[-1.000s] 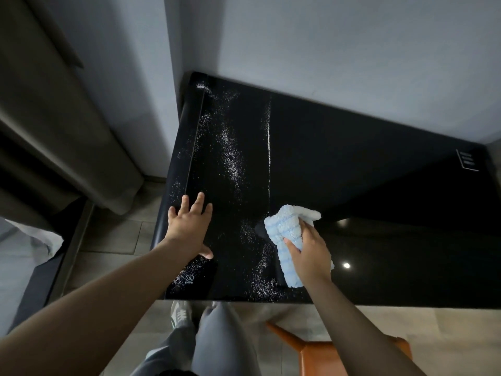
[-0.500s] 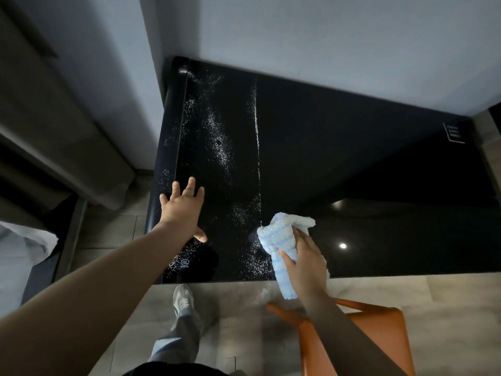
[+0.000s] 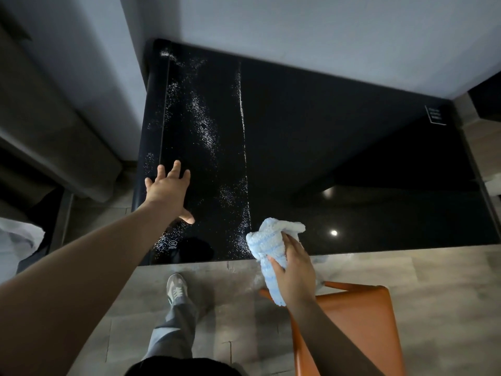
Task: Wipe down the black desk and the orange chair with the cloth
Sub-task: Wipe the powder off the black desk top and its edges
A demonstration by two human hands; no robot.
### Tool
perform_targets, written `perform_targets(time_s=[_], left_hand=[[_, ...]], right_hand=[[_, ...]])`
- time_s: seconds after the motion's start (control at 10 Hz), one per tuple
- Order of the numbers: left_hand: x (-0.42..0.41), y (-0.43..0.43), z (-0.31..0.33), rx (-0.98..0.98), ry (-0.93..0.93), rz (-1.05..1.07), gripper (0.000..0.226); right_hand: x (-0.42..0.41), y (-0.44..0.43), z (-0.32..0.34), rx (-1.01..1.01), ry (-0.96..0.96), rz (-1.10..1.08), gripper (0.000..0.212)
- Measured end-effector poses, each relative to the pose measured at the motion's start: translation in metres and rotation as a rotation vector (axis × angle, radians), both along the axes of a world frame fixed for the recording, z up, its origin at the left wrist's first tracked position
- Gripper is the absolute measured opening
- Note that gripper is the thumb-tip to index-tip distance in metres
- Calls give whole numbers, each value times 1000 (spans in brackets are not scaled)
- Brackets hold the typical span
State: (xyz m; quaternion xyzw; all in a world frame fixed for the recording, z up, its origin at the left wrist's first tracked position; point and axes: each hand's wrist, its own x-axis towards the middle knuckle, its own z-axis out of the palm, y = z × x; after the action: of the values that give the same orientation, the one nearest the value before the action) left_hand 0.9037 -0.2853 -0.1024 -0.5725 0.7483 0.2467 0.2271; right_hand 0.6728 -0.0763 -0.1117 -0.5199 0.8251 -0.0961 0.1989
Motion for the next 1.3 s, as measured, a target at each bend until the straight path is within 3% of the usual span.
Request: perform_targets(time_s=[0.4, 0.6, 0.8, 1.1, 1.3], left_hand=[[1, 2, 2, -9, 8, -13, 131], [1, 1, 1, -3, 4, -22, 131], [4, 2, -1, -5, 26, -24, 129], [10, -18, 5, -60, 142, 85, 99], [14, -60, 17, -69, 157, 135, 97]], right_hand=[[-3, 7, 15, 11, -92, -135, 40], [-12, -24, 43, -165, -82, -315, 37], [-12, -95, 63, -268, -142, -239, 26], [-25, -210, 74, -288, -213, -110, 34], [-38, -309, 77, -306, -164, -26, 27]])
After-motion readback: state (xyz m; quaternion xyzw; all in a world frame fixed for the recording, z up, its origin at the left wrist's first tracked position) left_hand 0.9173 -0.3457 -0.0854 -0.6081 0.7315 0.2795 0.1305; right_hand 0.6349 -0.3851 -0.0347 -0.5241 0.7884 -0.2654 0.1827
